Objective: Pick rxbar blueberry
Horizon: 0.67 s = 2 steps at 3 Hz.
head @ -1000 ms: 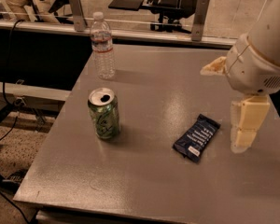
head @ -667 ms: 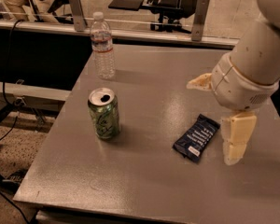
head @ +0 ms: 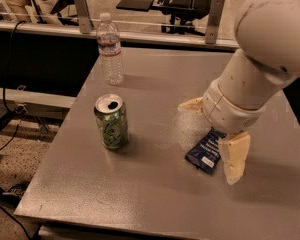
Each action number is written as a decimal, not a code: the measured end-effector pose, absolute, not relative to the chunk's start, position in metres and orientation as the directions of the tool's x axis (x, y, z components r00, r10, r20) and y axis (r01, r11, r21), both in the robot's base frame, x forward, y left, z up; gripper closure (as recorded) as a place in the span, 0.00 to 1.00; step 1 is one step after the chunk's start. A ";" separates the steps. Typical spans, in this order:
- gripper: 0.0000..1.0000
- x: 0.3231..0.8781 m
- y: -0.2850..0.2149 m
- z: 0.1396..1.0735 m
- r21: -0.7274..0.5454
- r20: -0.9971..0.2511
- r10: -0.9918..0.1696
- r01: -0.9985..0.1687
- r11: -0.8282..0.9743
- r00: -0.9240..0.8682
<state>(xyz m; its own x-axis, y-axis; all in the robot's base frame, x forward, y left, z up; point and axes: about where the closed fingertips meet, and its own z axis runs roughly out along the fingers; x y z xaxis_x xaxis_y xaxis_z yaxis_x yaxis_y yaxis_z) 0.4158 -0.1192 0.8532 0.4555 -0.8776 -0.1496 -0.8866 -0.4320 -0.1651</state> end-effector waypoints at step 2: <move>0.01 0.426 -0.113 0.828 -0.089 -0.114 -0.839 -0.846 -0.525 0.532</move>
Offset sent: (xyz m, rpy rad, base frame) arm 0.0149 0.0049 -0.0352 -0.1143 0.0916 0.1422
